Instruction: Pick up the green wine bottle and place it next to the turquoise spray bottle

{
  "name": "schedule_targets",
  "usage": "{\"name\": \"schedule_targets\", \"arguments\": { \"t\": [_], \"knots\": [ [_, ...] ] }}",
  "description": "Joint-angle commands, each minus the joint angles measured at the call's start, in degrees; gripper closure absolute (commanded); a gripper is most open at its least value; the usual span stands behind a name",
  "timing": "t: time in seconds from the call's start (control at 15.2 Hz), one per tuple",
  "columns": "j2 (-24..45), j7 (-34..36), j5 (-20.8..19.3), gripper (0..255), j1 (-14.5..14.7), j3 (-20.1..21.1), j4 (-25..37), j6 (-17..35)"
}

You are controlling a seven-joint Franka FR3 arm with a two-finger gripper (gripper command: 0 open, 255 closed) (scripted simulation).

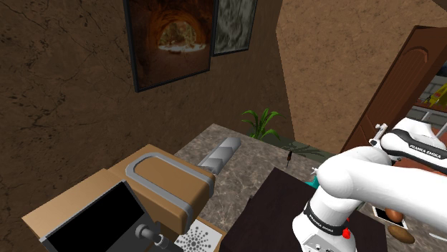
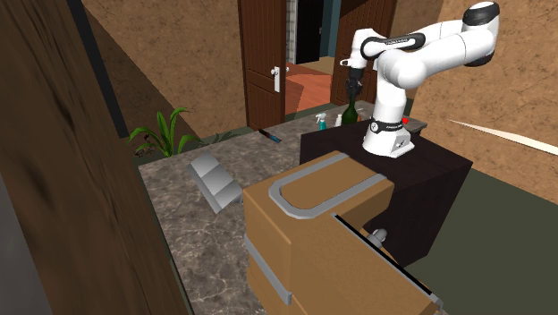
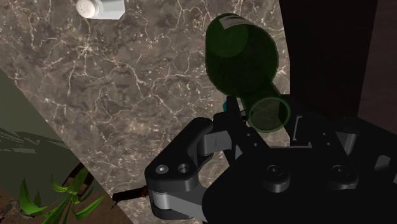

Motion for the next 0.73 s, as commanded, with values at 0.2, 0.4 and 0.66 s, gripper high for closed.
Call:
{"name": "schedule_targets", "arguments": {
  "t": [0.2, 0.4, 0.66],
  "knots": [
    [0.0, 0.0, -0.2, 255, 0.1, -0.2, 0.0, 0.1],
    [0.0, 0.1, -0.2, 0, 0.1, -0.2, 0.0, 0.1],
    [0.0, 0.1, -0.2, 0, 0.1, -0.2, 0.0, 0.1]
  ]
}}
